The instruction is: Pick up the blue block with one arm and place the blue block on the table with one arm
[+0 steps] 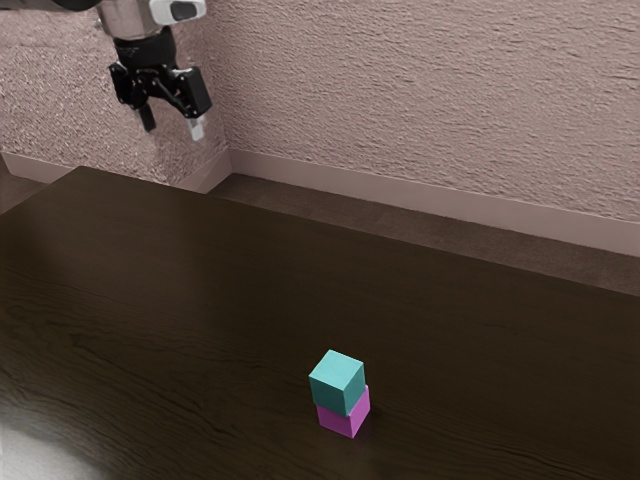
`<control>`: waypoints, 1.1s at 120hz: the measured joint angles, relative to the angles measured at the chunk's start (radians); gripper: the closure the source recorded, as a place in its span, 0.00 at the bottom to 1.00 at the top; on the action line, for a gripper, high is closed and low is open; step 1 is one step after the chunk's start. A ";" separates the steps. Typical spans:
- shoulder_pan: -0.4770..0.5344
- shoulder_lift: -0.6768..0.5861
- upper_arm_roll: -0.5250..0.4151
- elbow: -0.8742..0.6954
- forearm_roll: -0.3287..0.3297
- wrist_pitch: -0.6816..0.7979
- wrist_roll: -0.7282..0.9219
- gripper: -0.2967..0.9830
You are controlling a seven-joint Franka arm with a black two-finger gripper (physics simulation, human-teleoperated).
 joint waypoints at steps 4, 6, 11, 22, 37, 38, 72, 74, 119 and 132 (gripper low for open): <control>0.000 0.000 0.001 0.001 0.000 -0.006 0.000 0.23; 0.000 0.000 0.001 0.002 0.000 -0.008 0.001 0.23; 0.001 0.000 0.001 0.002 0.000 -0.014 0.001 0.23; 0.004 0.000 0.001 0.003 0.000 -0.022 0.004 0.23; 0.017 0.010 -0.003 0.193 -0.006 -0.077 0.006 0.23; 0.018 0.010 -0.004 0.209 -0.007 -0.082 0.006 0.23; 0.015 0.027 -0.007 0.302 -0.015 -0.179 -0.005 0.23; 0.010 0.029 -0.007 0.302 -0.015 -0.181 -0.006 0.23; -0.049 -0.116 -0.128 -0.259 -0.015 0.072 -0.024 0.23; 0.106 -0.173 -0.310 -0.434 -0.016 0.197 -0.026 0.23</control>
